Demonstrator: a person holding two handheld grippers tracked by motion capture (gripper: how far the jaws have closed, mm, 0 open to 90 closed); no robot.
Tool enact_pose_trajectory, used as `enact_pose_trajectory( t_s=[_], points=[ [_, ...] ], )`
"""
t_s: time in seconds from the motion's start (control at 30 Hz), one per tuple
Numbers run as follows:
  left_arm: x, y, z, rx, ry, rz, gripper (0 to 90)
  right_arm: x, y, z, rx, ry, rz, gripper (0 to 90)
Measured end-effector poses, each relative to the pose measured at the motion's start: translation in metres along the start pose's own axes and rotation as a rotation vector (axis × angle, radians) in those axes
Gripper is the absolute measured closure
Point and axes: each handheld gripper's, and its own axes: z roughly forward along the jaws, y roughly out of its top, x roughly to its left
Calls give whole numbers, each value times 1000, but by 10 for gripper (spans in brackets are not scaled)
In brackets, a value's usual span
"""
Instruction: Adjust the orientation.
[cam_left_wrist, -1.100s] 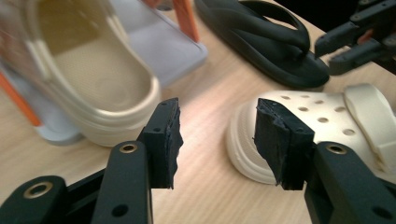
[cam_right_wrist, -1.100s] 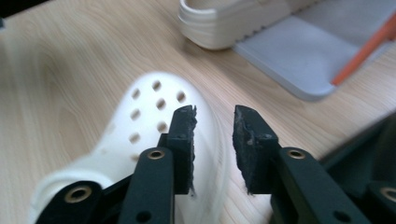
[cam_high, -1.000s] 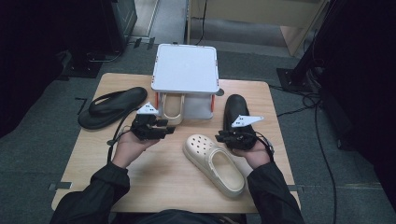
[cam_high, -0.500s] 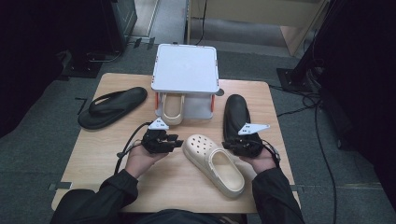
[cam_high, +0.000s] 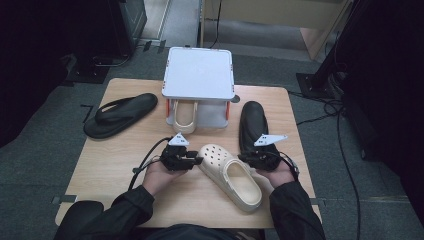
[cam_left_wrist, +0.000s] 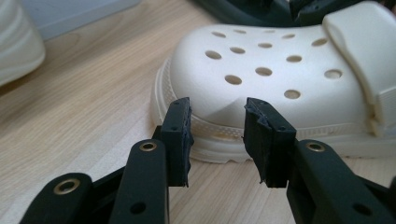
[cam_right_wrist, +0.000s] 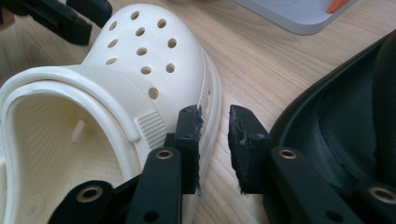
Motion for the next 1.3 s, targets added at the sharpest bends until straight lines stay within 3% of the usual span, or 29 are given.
enact_pose_trajectory(
  t_s=[0.13, 0.17, 0.43, 0.5, 0.73, 0.87, 0.97, 1.3],
  points=[
    [0, 0, 1, -10, 14, 10, 607, 2, 0, 3, 4, 2, 24, 768],
    [1, 0, 2, -18, 7, 1, 602, 2, 0, 7, 18, 9, 60, 779],
    [8, 1, 5, -37, 9, -20, 602, 10, 2, 14, 56, -8, 4, 809],
    [10, 2, 6, -39, 8, -23, 605, 12, 3, 16, 59, -6, 15, 821],
    [17, 5, 11, -59, -7, -48, 628, 16, 6, 21, 43, -3, 19, 859],
    [18, 7, 13, -63, -7, -45, 650, 17, 6, 23, 26, 1, 47, 884],
    [20, 8, 14, -59, -5, -42, 654, 18, 8, 25, 15, -19, 47, 896],
    [27, 12, 17, -64, -13, -52, 661, 18, 10, 28, 1, -12, 62, 888]
  ],
)
